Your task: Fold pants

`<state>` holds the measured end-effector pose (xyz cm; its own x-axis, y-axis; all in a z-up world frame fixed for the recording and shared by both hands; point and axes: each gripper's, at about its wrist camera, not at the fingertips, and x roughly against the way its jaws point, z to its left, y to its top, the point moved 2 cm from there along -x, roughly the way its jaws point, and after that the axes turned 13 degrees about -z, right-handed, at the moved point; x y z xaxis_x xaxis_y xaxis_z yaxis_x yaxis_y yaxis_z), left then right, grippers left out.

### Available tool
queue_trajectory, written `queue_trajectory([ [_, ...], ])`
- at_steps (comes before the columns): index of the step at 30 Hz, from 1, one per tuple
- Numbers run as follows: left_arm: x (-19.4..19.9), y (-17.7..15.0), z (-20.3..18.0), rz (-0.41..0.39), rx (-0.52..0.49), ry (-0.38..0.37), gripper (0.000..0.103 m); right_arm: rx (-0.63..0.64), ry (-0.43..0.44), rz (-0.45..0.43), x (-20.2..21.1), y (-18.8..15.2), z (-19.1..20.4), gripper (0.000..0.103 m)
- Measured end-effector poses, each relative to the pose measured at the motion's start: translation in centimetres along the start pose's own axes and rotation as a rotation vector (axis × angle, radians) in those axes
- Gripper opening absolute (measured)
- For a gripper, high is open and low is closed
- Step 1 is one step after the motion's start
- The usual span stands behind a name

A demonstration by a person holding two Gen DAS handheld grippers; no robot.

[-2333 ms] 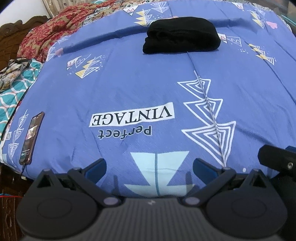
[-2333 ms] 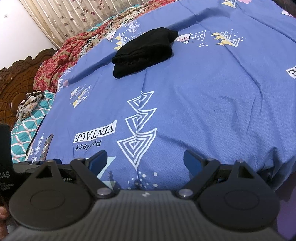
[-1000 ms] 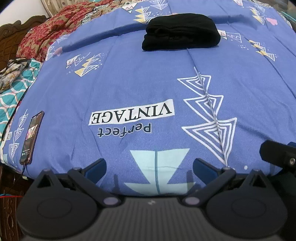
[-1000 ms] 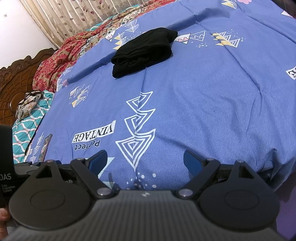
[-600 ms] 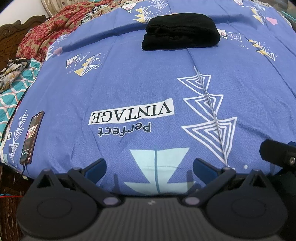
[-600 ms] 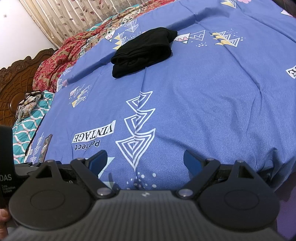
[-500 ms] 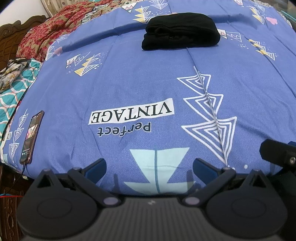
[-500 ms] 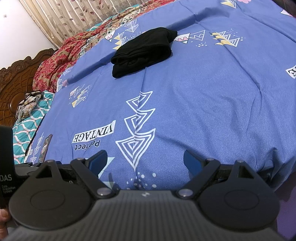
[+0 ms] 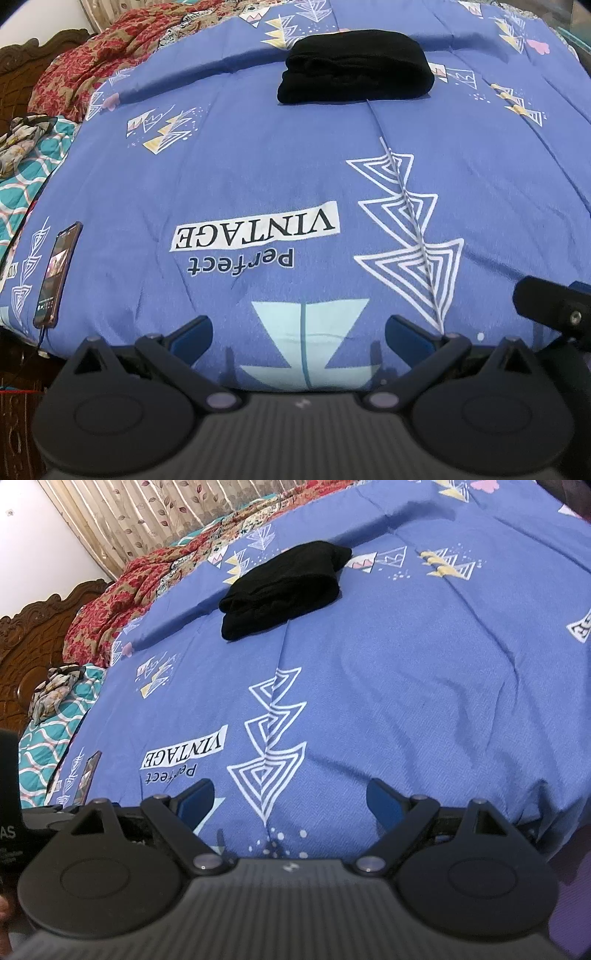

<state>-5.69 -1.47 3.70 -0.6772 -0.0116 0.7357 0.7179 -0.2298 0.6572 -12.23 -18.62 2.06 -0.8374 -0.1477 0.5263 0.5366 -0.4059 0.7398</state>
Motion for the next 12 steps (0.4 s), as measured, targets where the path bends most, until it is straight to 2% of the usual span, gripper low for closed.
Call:
queue_trajectory([
  [6, -0.3, 0.5, 0.2, 0.0, 0.014, -0.014, 0.103, 0.045, -0.014, -0.05, 0.1, 0.2, 0.5, 0.091],
  [12, 0.0, 2.2, -0.1, -0.064, -0.016, -0.054, 0.103, 0.117, -0.018, -0.113, -0.1, 1.5, 0.9, 0.091],
])
